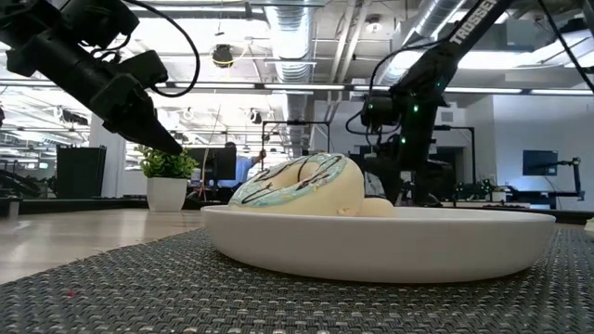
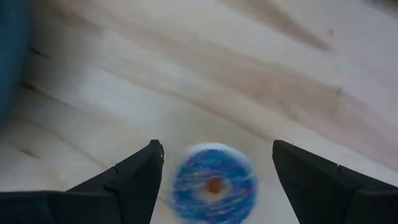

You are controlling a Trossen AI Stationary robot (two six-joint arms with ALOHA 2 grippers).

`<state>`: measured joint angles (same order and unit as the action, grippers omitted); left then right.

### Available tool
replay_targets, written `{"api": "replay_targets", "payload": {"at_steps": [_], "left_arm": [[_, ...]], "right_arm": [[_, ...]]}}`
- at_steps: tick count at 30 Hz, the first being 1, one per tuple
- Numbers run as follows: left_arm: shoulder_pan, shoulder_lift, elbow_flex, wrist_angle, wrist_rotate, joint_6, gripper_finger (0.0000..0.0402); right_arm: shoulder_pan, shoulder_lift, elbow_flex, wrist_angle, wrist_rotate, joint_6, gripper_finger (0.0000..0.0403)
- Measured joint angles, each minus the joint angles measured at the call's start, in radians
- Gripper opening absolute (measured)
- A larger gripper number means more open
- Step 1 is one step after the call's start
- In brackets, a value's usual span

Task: Pick & Place donuts
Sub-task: Put the small blue donut on the black plate

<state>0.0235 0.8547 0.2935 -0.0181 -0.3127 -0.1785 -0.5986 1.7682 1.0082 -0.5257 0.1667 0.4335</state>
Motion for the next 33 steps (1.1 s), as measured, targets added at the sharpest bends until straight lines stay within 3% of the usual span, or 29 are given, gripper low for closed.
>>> {"api": "replay_targets", "payload": {"at_steps": [6, 23, 33], "left_arm": [[0.0, 0.0, 0.0, 0.0, -0.005, 0.0, 0.0118], [0.0, 0.0, 0.0, 0.0, -0.005, -0.002, 0.0118], [0.0, 0.0, 0.0, 0.0, -0.005, -0.002, 0.0118]], "right_arm": [[-0.003, -0.033, 0.002, 0.002, 0.007, 0.0, 0.0292], [0.014, 0.047, 0.004, -0.043, -0.004, 0.031, 0.0291], [0.016, 0.049, 0.004, -0.045, -0.012, 0.04, 0.027]]}}
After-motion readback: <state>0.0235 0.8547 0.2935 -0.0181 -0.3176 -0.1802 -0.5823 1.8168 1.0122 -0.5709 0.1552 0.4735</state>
